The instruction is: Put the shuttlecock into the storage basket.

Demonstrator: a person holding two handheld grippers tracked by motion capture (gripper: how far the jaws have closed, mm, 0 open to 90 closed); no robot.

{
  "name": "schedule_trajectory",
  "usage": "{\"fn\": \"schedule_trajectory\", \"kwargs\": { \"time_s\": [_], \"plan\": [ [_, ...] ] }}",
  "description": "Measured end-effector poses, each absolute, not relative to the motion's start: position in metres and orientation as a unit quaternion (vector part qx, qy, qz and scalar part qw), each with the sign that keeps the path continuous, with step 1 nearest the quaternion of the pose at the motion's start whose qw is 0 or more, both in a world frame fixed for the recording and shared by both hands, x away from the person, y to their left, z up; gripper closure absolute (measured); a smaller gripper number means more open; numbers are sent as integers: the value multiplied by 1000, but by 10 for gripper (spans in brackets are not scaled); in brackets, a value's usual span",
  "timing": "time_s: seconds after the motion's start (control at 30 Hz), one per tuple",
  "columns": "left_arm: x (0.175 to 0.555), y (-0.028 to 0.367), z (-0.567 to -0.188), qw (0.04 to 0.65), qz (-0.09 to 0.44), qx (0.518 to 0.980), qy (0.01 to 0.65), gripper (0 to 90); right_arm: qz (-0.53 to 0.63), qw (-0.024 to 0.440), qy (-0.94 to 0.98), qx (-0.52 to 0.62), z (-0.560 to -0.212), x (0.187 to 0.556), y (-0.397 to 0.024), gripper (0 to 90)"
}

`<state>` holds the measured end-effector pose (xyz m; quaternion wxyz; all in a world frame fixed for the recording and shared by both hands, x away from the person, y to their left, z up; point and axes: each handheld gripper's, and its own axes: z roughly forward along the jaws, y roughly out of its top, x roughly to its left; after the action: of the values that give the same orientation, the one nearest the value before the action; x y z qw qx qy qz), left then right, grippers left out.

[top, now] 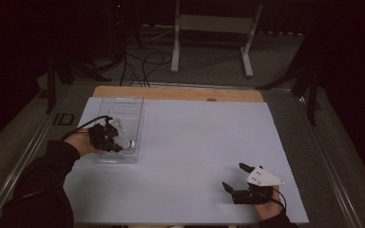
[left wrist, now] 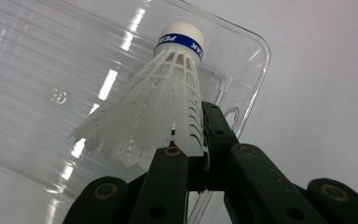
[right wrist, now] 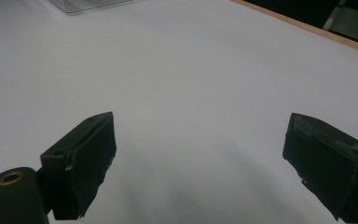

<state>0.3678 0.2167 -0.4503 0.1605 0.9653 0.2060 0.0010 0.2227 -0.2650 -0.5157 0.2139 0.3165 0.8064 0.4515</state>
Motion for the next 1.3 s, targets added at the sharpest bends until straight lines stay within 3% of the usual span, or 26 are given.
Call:
{"fn": "schedule_trajectory", "kwargs": {
  "time_s": [0.47, 0.67, 0.8, 1.0, 1.3],
  "plan": [
    [375, 213, -462, 166, 4, 959, 231, 849, 451, 212, 807, 317, -516, 223, -265, 94],
    [378, 212, -467, 145, 8, 951, 272, 581, 450, 212, 808, 316, -516, 223, -266, 94],
    [379, 214, -468, 141, 8, 945, 295, 494, 450, 211, 808, 315, -516, 223, -265, 94],
    [383, 219, -466, 122, 24, 933, 338, 289, 450, 211, 808, 316, -516, 223, -265, 94],
    [386, 226, -460, 137, 26, 916, 377, 95, 449, 210, 809, 316, -516, 223, -265, 95]
  ]
}}
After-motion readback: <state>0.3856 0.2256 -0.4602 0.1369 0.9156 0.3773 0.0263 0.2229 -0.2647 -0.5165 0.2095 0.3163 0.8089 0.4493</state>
